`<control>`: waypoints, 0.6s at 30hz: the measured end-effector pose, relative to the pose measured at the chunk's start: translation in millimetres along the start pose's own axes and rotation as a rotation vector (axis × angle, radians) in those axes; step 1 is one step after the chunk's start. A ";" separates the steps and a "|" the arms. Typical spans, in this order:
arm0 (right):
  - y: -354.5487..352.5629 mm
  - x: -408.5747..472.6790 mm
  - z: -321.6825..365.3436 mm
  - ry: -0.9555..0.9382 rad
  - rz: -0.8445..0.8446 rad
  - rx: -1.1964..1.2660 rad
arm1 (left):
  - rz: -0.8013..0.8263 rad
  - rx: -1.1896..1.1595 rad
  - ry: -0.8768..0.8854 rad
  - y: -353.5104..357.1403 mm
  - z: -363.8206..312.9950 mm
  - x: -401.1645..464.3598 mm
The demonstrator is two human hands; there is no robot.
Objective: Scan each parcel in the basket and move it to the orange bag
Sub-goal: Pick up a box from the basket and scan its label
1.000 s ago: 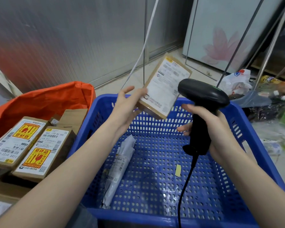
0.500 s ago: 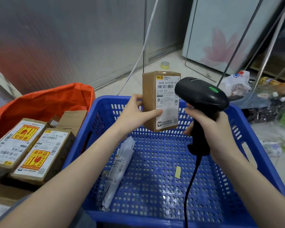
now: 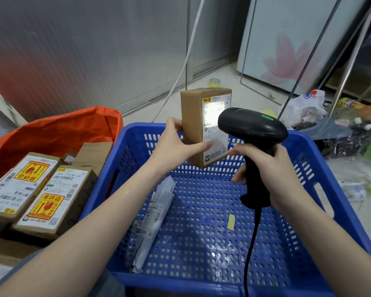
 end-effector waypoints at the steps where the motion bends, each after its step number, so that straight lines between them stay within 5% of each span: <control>1: -0.9 -0.4 1.0 -0.004 -0.003 0.001 | 0.001 0.000 0.000 0.0 0.7 0.4; 18: -10.0 1.6 -0.3 -0.007 -0.047 -0.005 | -0.056 0.047 -0.030 -11.3 8.8 7.4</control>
Point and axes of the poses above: each hand's wrist, its own x-axis towards the middle knuckle, its own y-axis out of the palm, z = x × y, the point moved 10 cm from there along x, towards the middle knuckle
